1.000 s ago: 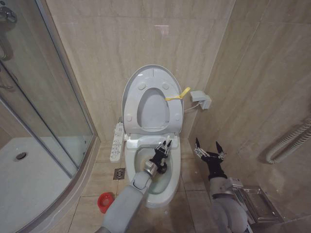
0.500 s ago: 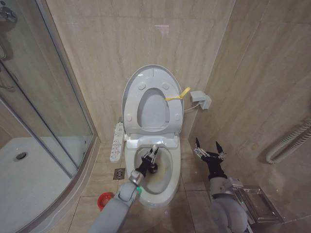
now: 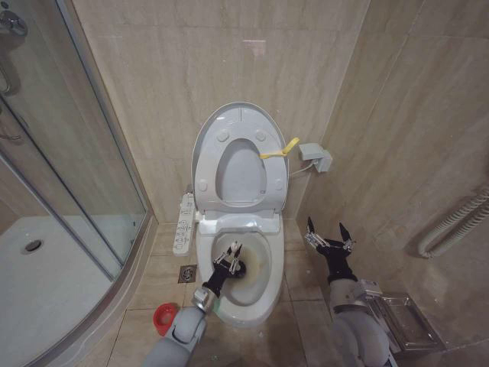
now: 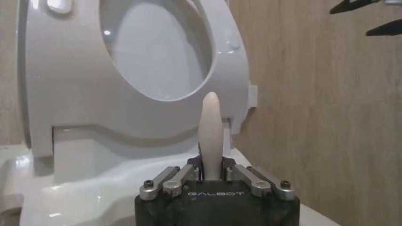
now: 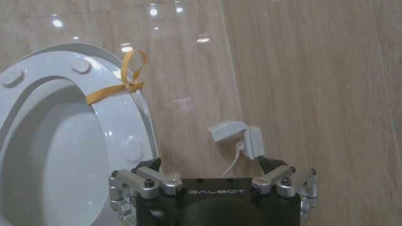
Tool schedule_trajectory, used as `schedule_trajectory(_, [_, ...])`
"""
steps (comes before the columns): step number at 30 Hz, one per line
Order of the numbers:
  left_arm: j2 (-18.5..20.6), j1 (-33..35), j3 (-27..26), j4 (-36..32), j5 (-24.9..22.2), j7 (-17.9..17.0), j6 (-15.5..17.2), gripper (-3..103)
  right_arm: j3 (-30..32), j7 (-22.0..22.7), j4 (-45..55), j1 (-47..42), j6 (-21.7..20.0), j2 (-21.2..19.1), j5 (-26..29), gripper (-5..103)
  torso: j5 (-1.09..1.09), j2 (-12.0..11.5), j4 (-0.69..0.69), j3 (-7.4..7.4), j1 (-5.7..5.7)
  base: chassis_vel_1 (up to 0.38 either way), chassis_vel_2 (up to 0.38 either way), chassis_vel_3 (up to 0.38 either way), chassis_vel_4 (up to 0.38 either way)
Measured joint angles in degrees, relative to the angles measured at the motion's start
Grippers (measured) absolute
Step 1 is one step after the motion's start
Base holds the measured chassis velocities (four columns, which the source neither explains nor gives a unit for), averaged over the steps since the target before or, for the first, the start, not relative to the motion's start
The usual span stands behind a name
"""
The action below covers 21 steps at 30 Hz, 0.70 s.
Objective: Open the toilet lid, clean the toilet bowl with a toilet brush, close the toilet lid, and flush.
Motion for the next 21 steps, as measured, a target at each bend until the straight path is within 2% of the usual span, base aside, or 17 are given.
schedule_trajectory(6, [-0.97,-0.10,0.58,-0.21,0.54,-0.55,0.09,19,0.00,0.00,0.00,0.00,0.00,0.00,0.00,100,0.00,0.00,0.00,0.00,0.00,0.000,0.000,0.000,0.000])
schedule_trajectory(17, [-4.08,-6.92,3.09,-0.50,-0.83,-2.40,2.05,19,0.00,0.00,0.00,0.00,0.00,0.00,0.00,100,0.01,0.00,-0.01,0.01,0.00,0.000,0.000,0.000,0.000])
schedule_trajectory(21, [-5.97,-8.61,4.28,1.36,-1.14,-2.55,2.18,19,0.00,0.00,0.00,0.00,0.00,0.00,0.00,100,0.01,0.00,0.00,0.01,0.00,0.000,0.000,0.000,0.000])
